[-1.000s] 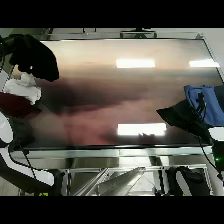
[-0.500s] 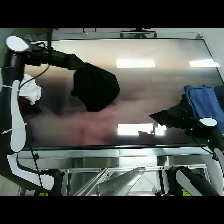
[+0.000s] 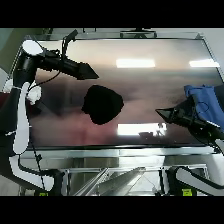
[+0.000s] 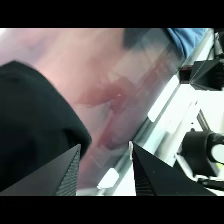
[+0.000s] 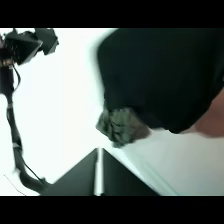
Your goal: Fold the shirts.
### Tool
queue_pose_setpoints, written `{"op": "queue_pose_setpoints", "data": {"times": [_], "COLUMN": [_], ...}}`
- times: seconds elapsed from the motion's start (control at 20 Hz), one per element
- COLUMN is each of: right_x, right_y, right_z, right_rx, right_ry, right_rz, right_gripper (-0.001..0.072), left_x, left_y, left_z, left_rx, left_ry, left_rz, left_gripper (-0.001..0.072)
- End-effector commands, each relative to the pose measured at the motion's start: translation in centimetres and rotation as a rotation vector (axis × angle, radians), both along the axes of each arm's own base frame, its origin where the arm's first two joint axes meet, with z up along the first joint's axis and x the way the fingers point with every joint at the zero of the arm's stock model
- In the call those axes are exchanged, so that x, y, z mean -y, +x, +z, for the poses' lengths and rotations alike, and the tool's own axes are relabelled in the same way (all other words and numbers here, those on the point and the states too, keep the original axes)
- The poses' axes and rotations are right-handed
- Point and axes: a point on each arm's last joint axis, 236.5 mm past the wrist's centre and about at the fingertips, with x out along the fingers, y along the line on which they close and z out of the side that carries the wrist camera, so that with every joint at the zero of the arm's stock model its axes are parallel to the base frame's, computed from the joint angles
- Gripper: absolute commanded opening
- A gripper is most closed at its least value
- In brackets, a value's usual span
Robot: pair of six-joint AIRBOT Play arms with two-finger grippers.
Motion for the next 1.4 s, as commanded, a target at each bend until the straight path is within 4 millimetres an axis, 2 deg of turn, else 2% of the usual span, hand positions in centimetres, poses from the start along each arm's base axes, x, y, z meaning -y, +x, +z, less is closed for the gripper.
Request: {"op": "queue_pose_setpoints", "data": {"times": [0.0,0.05,0.1,0.2,0.25,0.45,0.55,0.7,0.85,0.95,1.15,1.35], "right_x": [-0.4,-0.8,-1.2,-2.8,-4.0,-9.6,-12.6,-16.2,-19.1,-21.0,-24.3,-26.2], "right_y": [-1.6,-1.9,-1.9,-1.5,-1.2,-0.4,-0.6,-0.1,1.5,2.7,4.5,6.1], "right_z": [-0.5,-1.0,-1.4,-2.4,-2.9,-5.9,-7.0,-7.7,-7.8,-7.7,-8.3,-9.6], "right_rx": [0.021,0.018,0.024,0.038,0.045,0.069,0.089,0.083,0.092,0.105,0.102,0.092], "right_ry": [-0.206,-0.284,-0.351,-0.458,-0.492,-0.592,-0.604,-0.586,-0.584,-0.579,-0.562,-0.559], "right_rz": [0.018,0.018,0.015,0.012,0.017,0.056,0.076,0.087,0.103,0.126,0.163,0.179], "right_gripper": [0.0328,0.0391,0.0398,0.0582,0.0608,0.0609,0.0609,0.0608,0.0608,0.0608,0.0608,0.0608], "left_x": [-3.4,-5.4,-6.9,-9.1,-9.8,-10.2,-10.3,-10.8,-10.8,-10.9,-10.3,-7.9], "left_y": [-0.3,0.1,0.4,-0.3,-1.0,-3.7,-3.8,-2.9,-3.0,-2.3,0.1,1.3], "left_z": [0.2,-0.7,-1.7,-4.1,-5.7,-13.6,-17.0,-20.3,-21.9,-22.2,-21.1,-20.9], "left_rx": [-0.07,-0.095,-0.123,-0.205,-0.246,-0.351,-0.34,-0.336,-0.353,-0.343,-0.277,-0.231], "left_ry": [0.035,0.075,0.102,0.102,0.101,0.097,0.104,0.125,0.13,0.133,0.134,0.145], "left_rz": [0.034,0.072,0.115,0.171,0.181,0.209,0.252,0.308,0.287,0.293,0.275,0.222], "left_gripper": [0.0337,0.0337,0.0337,0.0337,0.0337,0.0337,0.0337,0.0339,0.0345,0.0345,0.0345,0.0345]}}
